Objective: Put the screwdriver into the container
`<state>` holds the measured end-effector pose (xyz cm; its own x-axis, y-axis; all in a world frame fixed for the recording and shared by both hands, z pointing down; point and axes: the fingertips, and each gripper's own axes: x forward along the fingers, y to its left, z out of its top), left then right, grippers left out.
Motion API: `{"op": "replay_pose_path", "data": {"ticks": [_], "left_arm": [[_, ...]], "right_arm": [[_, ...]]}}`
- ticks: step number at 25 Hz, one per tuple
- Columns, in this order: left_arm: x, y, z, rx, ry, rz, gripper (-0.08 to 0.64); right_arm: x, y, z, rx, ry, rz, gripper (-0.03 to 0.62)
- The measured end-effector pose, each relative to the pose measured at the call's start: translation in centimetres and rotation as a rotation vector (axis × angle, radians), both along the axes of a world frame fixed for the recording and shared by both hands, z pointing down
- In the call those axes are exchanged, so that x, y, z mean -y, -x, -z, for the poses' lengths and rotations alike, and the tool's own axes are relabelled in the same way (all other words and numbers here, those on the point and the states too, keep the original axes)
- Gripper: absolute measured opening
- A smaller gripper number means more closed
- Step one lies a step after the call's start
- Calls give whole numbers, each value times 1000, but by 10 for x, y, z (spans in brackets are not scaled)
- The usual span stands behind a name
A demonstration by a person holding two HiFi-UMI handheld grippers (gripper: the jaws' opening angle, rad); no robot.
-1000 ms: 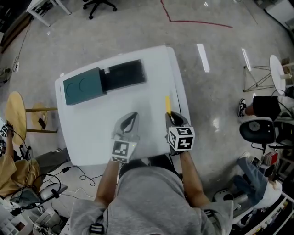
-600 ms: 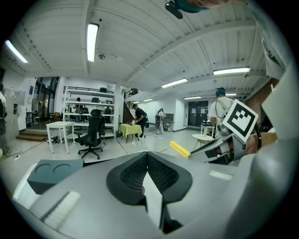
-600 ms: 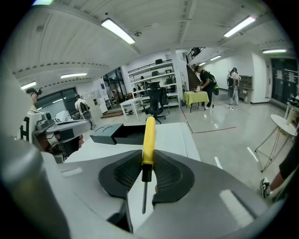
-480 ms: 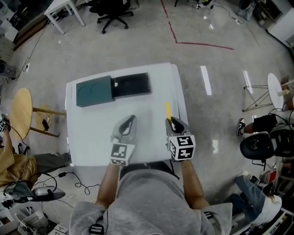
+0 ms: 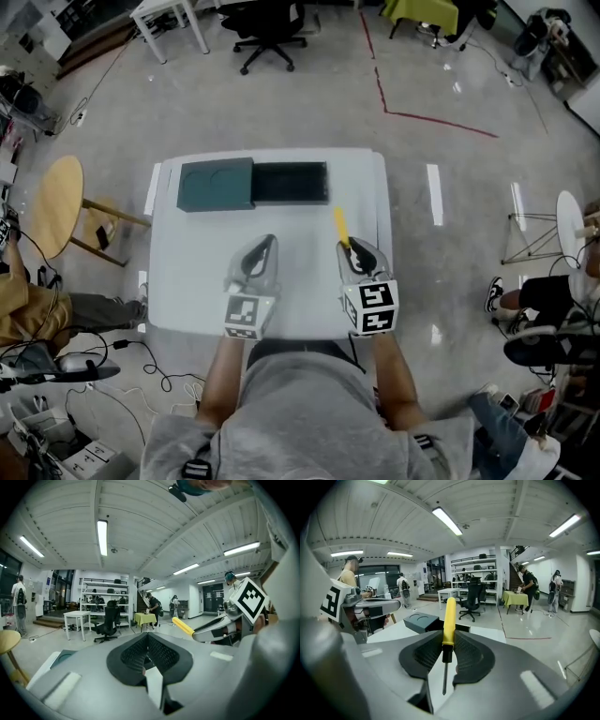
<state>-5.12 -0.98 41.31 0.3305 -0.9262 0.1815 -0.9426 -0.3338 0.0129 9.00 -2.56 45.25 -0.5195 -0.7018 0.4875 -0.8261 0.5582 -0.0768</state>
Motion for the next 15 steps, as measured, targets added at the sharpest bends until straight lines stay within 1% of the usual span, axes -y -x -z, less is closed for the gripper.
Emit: {"op": "replay_pose_path", "data": {"ticks": [5, 10, 15], "left_arm": [[2, 19, 7, -1, -17, 57, 11], [8, 39, 7, -5, -15, 94, 11], [24, 56, -4, -5, 8, 119, 11]], "right_arm": [[13, 25, 12, -52, -74, 94, 78], [32, 45, 16, -81, -96, 156, 79], [61, 67, 1, -111, -78, 198, 80]]}}
